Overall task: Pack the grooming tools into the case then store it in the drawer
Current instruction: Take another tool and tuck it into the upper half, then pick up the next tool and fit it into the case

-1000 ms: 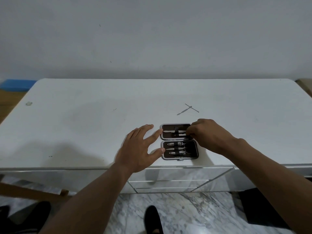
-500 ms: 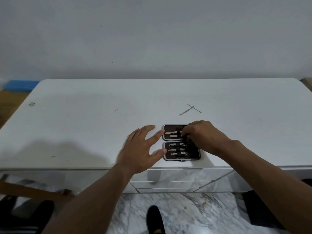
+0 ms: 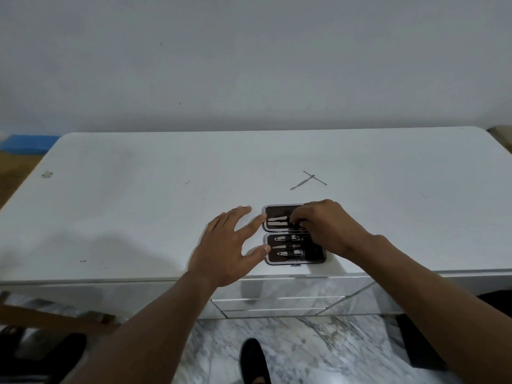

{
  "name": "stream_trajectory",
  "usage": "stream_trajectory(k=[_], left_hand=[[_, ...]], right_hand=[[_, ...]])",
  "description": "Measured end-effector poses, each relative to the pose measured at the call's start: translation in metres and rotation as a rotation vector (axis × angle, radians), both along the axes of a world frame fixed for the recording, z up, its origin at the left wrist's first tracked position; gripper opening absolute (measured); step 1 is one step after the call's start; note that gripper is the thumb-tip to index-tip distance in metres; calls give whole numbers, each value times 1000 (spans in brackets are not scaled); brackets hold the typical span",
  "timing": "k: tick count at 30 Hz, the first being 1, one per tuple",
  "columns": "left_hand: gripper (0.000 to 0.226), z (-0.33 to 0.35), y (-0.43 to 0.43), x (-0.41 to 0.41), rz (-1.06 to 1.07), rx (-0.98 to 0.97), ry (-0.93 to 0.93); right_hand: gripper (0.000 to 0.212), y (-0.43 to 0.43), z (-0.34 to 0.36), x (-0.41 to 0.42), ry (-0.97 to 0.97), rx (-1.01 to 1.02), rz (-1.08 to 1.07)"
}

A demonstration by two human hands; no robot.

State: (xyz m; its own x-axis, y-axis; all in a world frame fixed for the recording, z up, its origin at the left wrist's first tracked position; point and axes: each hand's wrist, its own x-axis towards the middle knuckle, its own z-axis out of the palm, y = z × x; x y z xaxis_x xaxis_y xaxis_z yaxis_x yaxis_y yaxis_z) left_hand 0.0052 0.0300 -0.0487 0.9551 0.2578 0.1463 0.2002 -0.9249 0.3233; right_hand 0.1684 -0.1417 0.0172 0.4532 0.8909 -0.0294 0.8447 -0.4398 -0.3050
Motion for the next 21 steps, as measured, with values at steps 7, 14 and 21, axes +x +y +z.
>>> stream_trajectory(k=[7,14,21], left_hand=[[64,1,0,0,-7,-5,14],[63,4,0,-1,-21,-16,0],[62,5,0,-1,-26,-20,-1]], right_hand=[[23,-7,6,-3,77,139,-99],[19,-1,11,21,22,117,-261],[33,23,6,56,4,-41,-315]])
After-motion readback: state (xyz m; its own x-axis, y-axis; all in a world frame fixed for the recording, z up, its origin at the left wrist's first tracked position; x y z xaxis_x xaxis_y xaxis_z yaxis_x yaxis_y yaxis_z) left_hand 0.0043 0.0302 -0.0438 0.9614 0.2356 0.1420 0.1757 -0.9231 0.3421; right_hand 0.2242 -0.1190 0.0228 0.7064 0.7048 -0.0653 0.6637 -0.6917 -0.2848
